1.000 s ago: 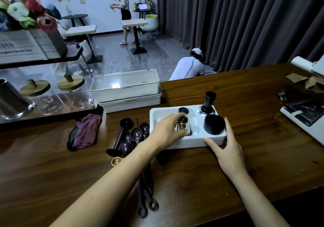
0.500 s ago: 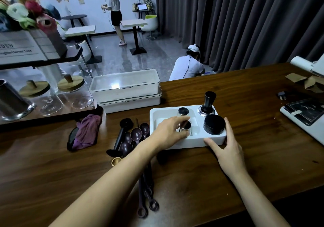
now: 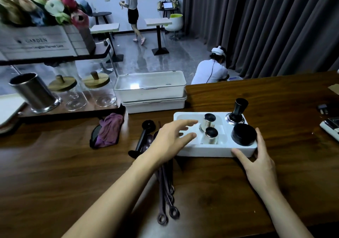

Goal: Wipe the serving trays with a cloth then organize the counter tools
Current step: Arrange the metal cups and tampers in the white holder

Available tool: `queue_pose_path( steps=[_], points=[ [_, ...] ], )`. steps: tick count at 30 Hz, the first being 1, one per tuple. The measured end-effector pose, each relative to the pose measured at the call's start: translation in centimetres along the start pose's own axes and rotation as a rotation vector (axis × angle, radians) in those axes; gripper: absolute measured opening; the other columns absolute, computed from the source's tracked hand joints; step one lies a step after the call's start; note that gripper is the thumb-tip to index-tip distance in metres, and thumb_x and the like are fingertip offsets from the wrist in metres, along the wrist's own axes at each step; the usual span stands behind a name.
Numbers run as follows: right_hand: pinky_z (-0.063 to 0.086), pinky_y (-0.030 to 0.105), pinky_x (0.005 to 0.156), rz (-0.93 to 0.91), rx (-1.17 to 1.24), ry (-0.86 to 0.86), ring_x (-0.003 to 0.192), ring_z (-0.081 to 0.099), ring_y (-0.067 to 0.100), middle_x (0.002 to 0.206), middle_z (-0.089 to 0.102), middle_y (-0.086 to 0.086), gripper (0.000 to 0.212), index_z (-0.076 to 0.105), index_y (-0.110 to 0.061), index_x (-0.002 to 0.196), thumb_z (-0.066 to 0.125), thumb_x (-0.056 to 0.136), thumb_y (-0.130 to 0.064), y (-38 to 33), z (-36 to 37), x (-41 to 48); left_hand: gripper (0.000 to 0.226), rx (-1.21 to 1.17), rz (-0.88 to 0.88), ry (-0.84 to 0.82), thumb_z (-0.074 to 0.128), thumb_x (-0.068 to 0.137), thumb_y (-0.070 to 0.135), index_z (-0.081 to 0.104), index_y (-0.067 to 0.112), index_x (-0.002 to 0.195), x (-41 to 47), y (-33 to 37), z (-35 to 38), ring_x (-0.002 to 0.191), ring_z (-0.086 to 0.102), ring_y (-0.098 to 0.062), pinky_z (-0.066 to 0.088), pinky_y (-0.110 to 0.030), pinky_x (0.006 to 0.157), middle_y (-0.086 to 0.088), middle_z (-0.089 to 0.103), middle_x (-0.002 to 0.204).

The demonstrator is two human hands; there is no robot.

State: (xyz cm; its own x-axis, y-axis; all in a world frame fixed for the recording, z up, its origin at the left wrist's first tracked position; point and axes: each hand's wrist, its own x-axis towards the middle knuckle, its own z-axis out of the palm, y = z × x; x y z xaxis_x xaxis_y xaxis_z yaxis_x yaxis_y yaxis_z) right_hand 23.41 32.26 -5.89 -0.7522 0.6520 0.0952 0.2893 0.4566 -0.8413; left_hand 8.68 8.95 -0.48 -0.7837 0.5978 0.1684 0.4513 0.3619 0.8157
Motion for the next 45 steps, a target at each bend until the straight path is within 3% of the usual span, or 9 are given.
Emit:
queue_pose_path(
  steps=[5, 10, 17, 25, 29, 36, 39, 42, 45],
  points=[
    [0.034, 0.055, 0.114, 0.004, -0.043, -0.001, 0.145, 0.034, 0.034, 0.162, 0.034, -0.002, 0.095, 0.012, -0.046, 0.158, 0.073, 0.085, -0.046, -0.2, 0.1, -0.2, 0.032, -0.016, -0.052, 0.261, 0.072, 0.093, 0.016, 0.073, 0.031, 0.122, -4.2, -3.2, -5.6, 0.099, 0.070, -0.002, 0.055, -0.027, 0.087, 0.019, 0.074, 0.108],
    [0.032, 0.056, 0.115, -0.005, -0.049, 0.002, 0.146, 0.032, 0.033, 0.163, 0.031, -0.001, 0.095, 0.011, -0.044, 0.158, 0.072, 0.085, -0.046, -0.6, 0.1, -0.3, 0.035, 0.065, -0.148, 0.344, 0.073, 0.092, 0.012, 0.070, 0.040, 0.113, -8.0, -6.5, -9.3, 0.092, 0.071, -0.005, 0.057, -0.027, 0.085, 0.015, 0.076, 0.103],
    [0.030, 0.052, 0.115, -0.016, -0.030, -0.005, 0.147, 0.031, 0.031, 0.162, 0.033, -0.003, 0.093, 0.014, -0.041, 0.158, 0.071, 0.085, -0.046, -0.7, -0.1, -0.4, 0.036, 0.162, -0.196, 0.235, 0.077, 0.088, 0.040, 0.069, 0.043, 0.124, -10.1, -8.5, -8.8, 0.102, 0.067, -0.002, 0.056, -0.035, 0.092, 0.020, 0.069, 0.112],
    [0.031, 0.054, 0.114, -0.003, -0.028, -0.013, 0.146, 0.032, 0.032, 0.162, 0.033, -0.003, 0.085, 0.010, -0.062, 0.144, 0.072, 0.087, -0.045, -1.5, -0.1, -0.8, 0.044, 0.212, -0.226, 0.228, 0.078, 0.084, 0.048, 0.066, 0.046, 0.126, -10.4, -8.7, -7.9, 0.109, 0.061, 0.006, 0.050, -0.024, 0.095, 0.027, 0.068, 0.115],
    [0.032, 0.053, 0.113, -0.007, -0.025, -0.010, 0.146, 0.033, 0.032, 0.161, 0.035, -0.003, 0.084, 0.011, -0.062, 0.142, 0.072, 0.087, -0.044, -1.7, -0.2, -0.9, 0.049, 0.248, -0.264, 0.233, 0.077, 0.084, 0.049, 0.062, 0.047, 0.130, -9.8, -8.9, -7.5, 0.107, 0.063, 0.007, 0.052, -0.029, 0.095, 0.027, 0.070, 0.114],
    [0.034, 0.054, 0.113, -0.008, -0.031, -0.008, 0.145, 0.034, 0.032, 0.161, 0.035, -0.001, 0.086, 0.012, -0.059, 0.147, 0.072, 0.087, -0.043, -1.6, -0.1, -0.8, 0.044, 0.343, -0.298, 0.289, 0.072, 0.089, 0.043, 0.061, 0.046, 0.132, -9.5, -9.9, -7.9, 0.095, 0.065, -0.005, 0.047, -0.027, 0.076, 0.019, 0.072, 0.101],
    [0.033, 0.054, 0.113, -0.001, -0.041, -0.004, 0.145, 0.033, 0.033, 0.161, 0.035, -0.001, 0.091, 0.014, -0.046, 0.157, 0.071, 0.087, -0.044, -1.4, -0.1, -0.8, 0.042, 0.333, -0.300, 0.273, 0.071, 0.091, 0.044, 0.061, 0.049, 0.131, -9.3, -10.0, -8.0, 0.089, 0.063, -0.002, 0.046, -0.026, 0.074, 0.018, 0.071, 0.095],
    [0.033, 0.053, 0.113, 0.005, -0.030, -0.005, 0.145, 0.035, 0.031, 0.160, 0.036, -0.003, 0.091, 0.014, -0.046, 0.157, 0.072, 0.086, -0.045, -1.2, -0.1, -0.7, 0.040, 0.310, -0.293, 0.227, 0.068, 0.092, 0.051, 0.060, 0.055, 0.131, -9.0, -10.2, -8.4, 0.089, 0.064, -0.002, 0.051, -0.031, 0.079, 0.014, 0.073, 0.093],
    [0.036, 0.052, 0.112, 0.012, -0.006, -0.001, 0.143, 0.040, 0.029, 0.158, 0.040, -0.004, 0.091, 0.013, -0.055, 0.153, 0.073, 0.085, -0.046, -1.1, -0.1, -0.7, 0.037, 0.284, -0.285, 0.159, 0.056, 0.095, 0.062, 0.058, 0.057, 0.132, -8.5, -10.2, -9.2, 0.108, 0.064, 0.003, 0.052, -0.031, 0.095, 0.020, 0.074, 0.112]
  ],
)
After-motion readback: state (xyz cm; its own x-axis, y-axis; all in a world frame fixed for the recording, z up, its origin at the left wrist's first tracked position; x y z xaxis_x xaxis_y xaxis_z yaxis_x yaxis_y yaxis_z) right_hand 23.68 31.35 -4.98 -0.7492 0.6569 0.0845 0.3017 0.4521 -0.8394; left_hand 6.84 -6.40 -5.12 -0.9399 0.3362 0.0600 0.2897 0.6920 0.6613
